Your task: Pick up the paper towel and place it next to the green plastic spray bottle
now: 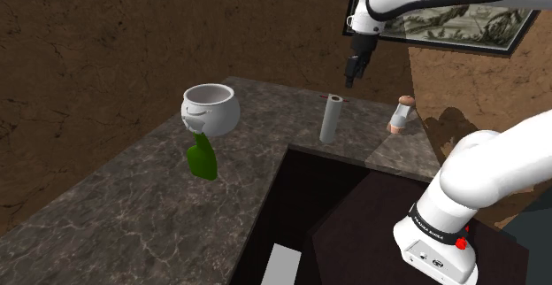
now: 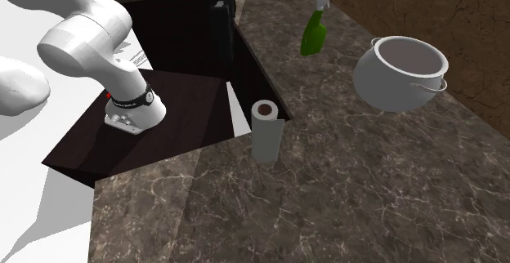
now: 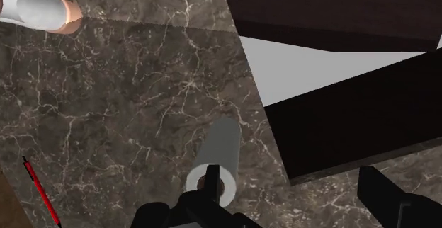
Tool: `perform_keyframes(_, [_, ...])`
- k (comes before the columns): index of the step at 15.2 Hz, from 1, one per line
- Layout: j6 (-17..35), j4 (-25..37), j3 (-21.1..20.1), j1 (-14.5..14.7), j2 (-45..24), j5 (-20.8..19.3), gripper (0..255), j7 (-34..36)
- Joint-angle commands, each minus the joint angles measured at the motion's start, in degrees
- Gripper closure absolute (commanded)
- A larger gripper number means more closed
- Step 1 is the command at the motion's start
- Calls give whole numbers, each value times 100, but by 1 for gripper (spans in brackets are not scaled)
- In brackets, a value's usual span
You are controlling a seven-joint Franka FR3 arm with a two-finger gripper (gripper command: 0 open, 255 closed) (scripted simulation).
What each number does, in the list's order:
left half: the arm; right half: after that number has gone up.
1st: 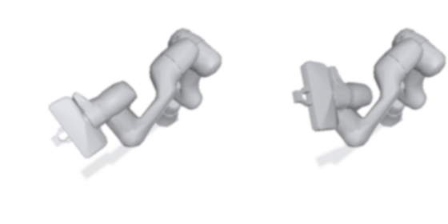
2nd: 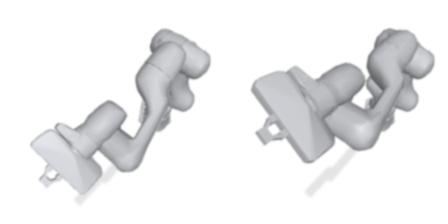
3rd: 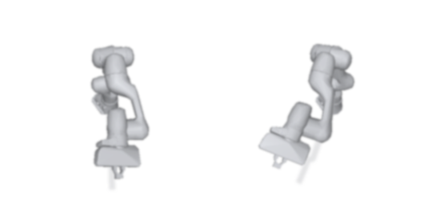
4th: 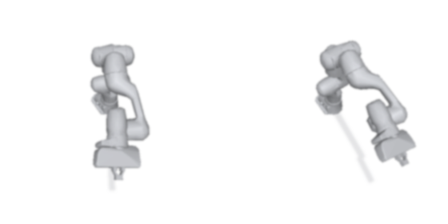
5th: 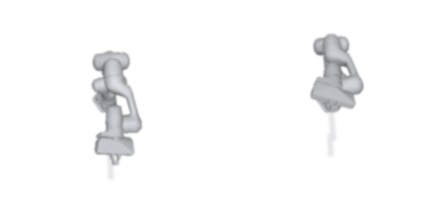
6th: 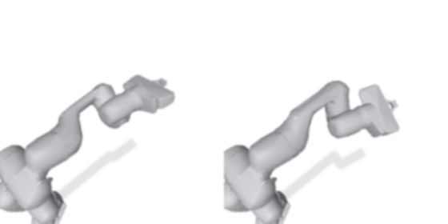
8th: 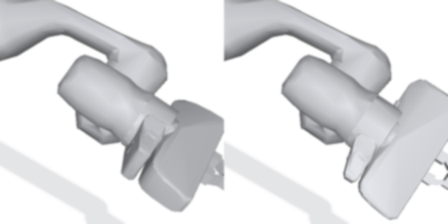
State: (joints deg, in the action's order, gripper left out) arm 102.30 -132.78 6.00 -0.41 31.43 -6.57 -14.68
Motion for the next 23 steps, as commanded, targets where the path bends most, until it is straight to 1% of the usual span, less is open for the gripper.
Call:
perform_keyframes(1, [291, 91, 173, 5, -435, 51, 0, -204])
perform_keyframes(7, [883, 631, 603, 33, -1778, 387, 0, -877])
perform_keyframes(10, [1084, 1005, 760, 27, -2489, 650, 0, -1249])
perform_keyframes(11, [1108, 1067, 777, 21, -2597, 695, 0, -1306])
perform_keyframes(18, [1647, 685, 779, 20, -2760, 740, 0, -1339])
perform_keyframes(23, [1692, 656, 780, 20, -2776, 744, 0, -1343])
